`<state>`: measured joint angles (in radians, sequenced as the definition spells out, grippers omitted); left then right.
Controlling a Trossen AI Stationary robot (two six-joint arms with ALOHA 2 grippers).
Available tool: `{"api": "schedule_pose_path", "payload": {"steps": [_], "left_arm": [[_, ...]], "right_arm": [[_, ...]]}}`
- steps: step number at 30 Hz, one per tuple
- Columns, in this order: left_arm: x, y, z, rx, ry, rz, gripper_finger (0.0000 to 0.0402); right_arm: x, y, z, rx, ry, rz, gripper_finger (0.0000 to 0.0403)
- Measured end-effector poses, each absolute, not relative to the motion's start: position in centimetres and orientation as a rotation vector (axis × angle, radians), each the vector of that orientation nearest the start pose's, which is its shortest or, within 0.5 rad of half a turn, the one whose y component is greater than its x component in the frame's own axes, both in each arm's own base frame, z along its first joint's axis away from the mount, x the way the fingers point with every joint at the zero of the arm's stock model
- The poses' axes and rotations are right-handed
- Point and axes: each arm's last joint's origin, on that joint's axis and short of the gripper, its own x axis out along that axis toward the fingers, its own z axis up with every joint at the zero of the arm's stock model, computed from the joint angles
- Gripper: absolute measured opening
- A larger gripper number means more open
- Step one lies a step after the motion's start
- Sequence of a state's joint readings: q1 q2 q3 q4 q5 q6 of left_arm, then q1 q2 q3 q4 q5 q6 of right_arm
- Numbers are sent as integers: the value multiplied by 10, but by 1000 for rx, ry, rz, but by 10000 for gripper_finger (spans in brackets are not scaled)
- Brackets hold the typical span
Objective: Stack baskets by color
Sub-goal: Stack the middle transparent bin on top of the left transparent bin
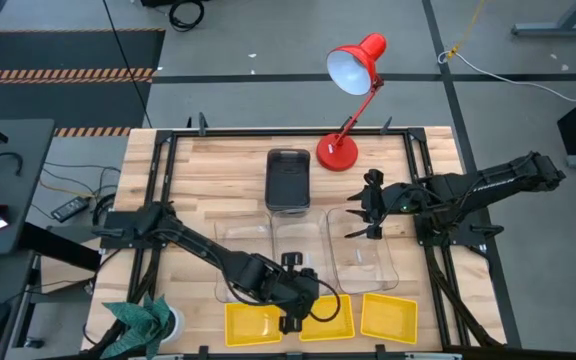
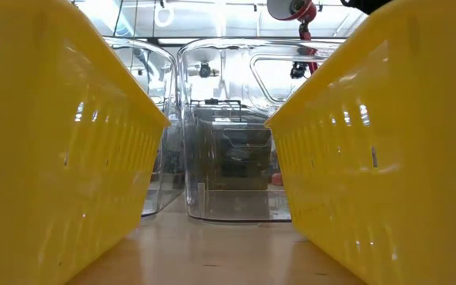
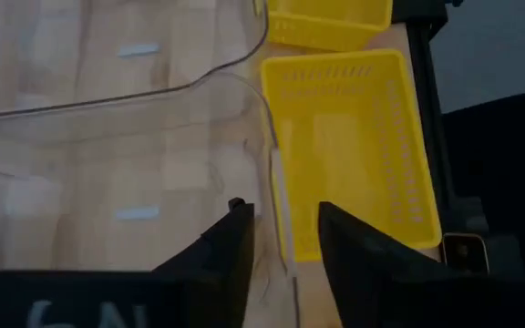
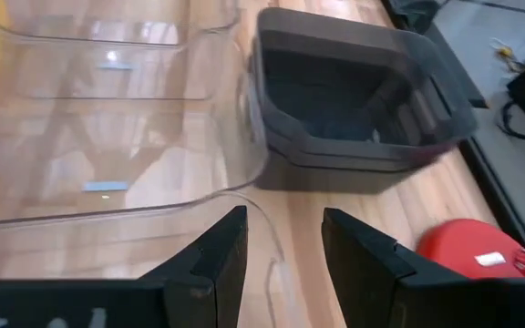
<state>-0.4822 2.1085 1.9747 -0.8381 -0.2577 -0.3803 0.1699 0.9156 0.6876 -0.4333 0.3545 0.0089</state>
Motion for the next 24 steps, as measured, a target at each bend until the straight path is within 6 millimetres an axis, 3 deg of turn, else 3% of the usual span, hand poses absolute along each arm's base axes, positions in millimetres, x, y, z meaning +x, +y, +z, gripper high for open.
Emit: {"api": "schedule_pose_path", "payload": {"steps": [5,10,17,24], "left_arm": [[420,-210,258,4,940,-28,181],[429,-214,245,15,919,-36,198],[435,-217,221,33,962,-24,187],[435,-212,220,23,992,11,153]], "right_arm": [[178,19,260,-147,638,-235,148],[175,19,261,-114,635,-242,148],[174,25,260,-95,640,-218,148],[173,33,260,-84,634,-187,148]]}}
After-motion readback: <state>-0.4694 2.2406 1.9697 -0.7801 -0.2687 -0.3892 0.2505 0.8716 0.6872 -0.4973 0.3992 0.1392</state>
